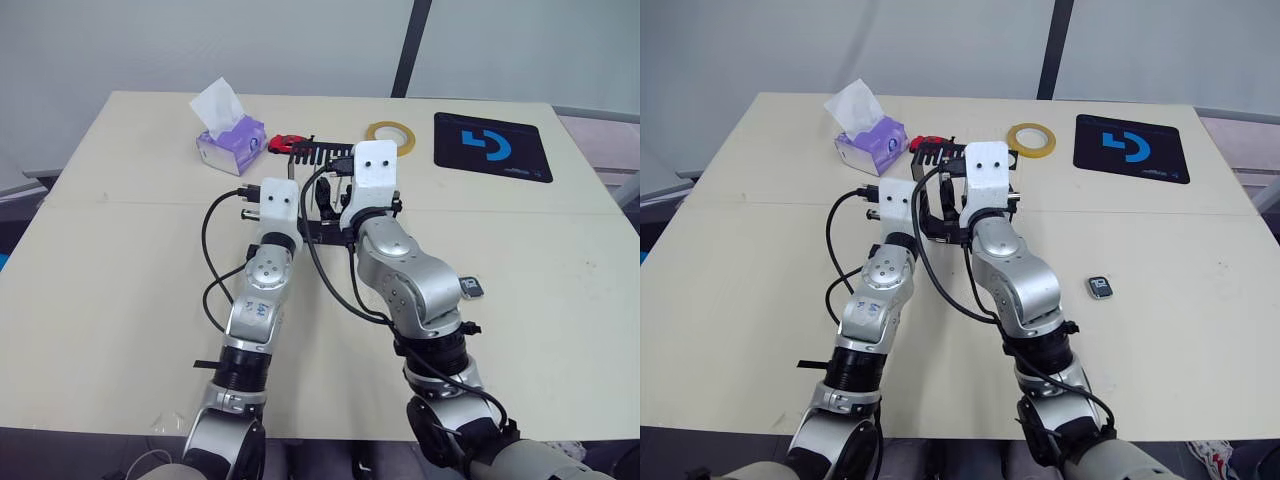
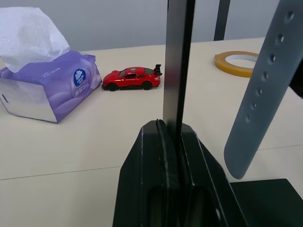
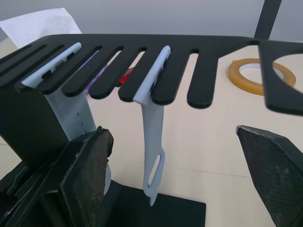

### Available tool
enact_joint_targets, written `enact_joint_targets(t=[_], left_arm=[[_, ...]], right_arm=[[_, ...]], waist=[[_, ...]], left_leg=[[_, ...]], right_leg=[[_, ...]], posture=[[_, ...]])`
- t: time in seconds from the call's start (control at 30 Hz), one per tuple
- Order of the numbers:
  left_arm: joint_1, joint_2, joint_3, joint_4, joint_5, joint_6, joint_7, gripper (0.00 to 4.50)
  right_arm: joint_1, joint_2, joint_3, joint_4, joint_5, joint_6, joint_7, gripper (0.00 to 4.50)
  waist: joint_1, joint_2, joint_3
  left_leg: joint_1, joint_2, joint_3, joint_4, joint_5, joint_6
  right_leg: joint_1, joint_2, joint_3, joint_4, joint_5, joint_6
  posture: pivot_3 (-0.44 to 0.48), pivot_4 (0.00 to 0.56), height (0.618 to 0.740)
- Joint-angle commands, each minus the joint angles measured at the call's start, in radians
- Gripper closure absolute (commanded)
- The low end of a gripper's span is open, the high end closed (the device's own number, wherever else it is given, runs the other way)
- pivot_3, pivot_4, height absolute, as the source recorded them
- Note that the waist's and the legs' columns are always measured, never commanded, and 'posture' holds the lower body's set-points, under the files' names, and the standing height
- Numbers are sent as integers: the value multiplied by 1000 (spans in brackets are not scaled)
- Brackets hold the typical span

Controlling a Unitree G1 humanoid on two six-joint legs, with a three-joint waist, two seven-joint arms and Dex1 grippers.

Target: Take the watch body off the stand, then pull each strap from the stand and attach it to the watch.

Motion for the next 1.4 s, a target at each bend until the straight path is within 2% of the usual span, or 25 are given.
enact_joint_targets(t=[0.03,0.2,0.3,0.9,1.4], left_arm=[[-14,-14,-7,7,8,0,3,4500],[-17,-17,-3,10,5,4,6,4500],[-18,-20,-4,9,2,8,5,4500],[-24,-23,-3,33,0,-4,4,4500],[-22,-11,-8,40,-4,2,-27,4500]], right_arm=[[-19,34,-4,-5,-25,-40,15,804],[-17,40,-1,5,-38,-53,30,3499],[-6,41,21,2,-50,-57,43,4453],[32,31,64,-125,-104,6,80,4453],[152,-22,108,-383,-139,185,144,4453]], waist=[[0,0,0],[0,0,0],[-1,0,0],[0,0,0],[2,0,0]], left_leg=[[0,0,0,0,0,0],[0,0,0,0,0,0],[0,0,0,0,0,0],[-6,0,-5,0,0,-1],[-9,-1,-7,0,1,-1]], right_leg=[[0,0,0,0,0,0],[0,0,0,0,0,0],[0,0,0,0,0,0],[-2,-1,-5,-2,0,0],[-4,-1,-7,-2,0,0]], posture=[[0,150,738],[0,150,738],[0,150,738],[0,150,738],[0,150,738]])
